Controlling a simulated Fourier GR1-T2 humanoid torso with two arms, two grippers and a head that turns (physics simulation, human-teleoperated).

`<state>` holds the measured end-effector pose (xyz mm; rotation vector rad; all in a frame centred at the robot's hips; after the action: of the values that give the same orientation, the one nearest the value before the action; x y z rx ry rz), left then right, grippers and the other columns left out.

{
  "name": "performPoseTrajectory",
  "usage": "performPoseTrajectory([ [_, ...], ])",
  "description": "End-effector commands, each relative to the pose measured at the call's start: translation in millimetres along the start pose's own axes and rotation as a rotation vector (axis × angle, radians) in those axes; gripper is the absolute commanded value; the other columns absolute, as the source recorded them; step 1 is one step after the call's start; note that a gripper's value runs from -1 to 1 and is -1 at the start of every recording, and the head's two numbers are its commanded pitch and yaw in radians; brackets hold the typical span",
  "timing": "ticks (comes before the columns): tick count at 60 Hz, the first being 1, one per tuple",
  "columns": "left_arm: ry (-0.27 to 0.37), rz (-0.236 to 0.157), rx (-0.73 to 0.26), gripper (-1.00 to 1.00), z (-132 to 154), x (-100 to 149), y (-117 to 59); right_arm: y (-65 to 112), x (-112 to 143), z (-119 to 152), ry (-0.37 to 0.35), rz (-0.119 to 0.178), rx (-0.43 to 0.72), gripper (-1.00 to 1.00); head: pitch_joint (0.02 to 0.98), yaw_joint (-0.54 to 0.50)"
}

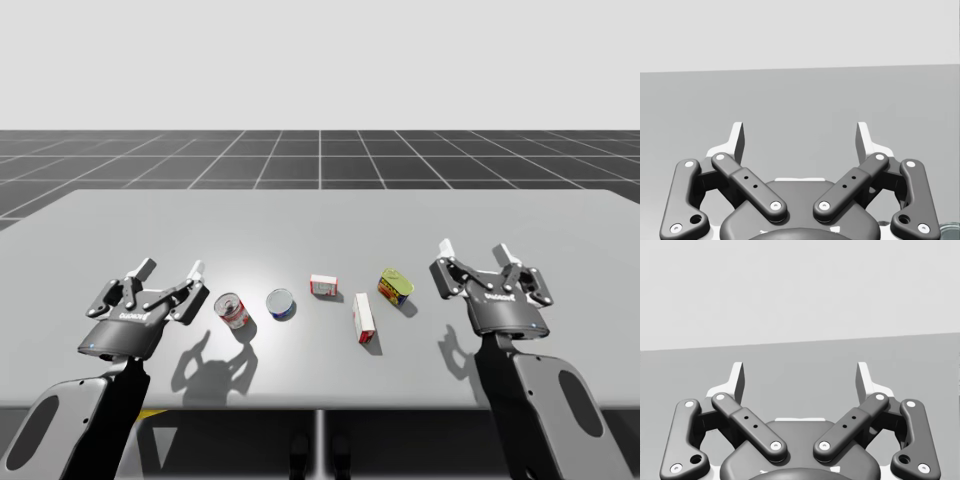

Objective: Grasp the soup can and hold it up.

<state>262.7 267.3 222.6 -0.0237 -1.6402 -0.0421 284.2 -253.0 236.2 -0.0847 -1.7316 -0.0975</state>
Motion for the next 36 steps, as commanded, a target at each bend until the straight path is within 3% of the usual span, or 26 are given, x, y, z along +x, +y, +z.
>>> performPoseTrajectory([
  [1, 0.003, -0.006, -0.005, -1.00, 0.6, -0.6, -1.1, 1.8, 0.5, 4.1, -0.046, -0.024, -0.066, -1.00, 0.080, 0.01],
  [3, 0.005, -0.008, -0.007, -1.00, 0.6, -0.9, -1.3, 2.4, 1.6, 4.5, -0.023, -0.029, -0.009, -1.00, 0.085, 0.01],
  [6, 0.007, -0.010, -0.007, -1.00, 0.5, -1.3, -1.5, 2.3, 1.8, 2.8, -0.035, -0.038, -0.025, -1.00, 0.097, 0.01],
  [9, 0.007, -0.010, -0.007, -1.00, 0.4, -1.4, -1.5, 1.1, 2.7, 1.6, -0.019, -0.036, 0.005, -1.00, 0.109, 0.01],
  [11, 0.007, -0.011, -0.006, -1.00, 0.4, -1.5, -1.4, 1.0, 3.7, 1.7, 0.008, -0.013, -0.016, -1.00, 0.127, 0.01],
  [17, 0.008, -0.013, -0.005, -1.00, 0.4, -1.6, -1.3, 0.6, 3.9, 2.1, -0.002, -0.026, -0.003, -1.00, 0.188, 0.02],
  [36, 0.008, -0.019, -0.003, -1.00, 0.1, -2.1, -1.1, -0.8, 2.0, 1.3, 0.015, -0.008, -0.031, -1.00, 0.498, 0.08],
])
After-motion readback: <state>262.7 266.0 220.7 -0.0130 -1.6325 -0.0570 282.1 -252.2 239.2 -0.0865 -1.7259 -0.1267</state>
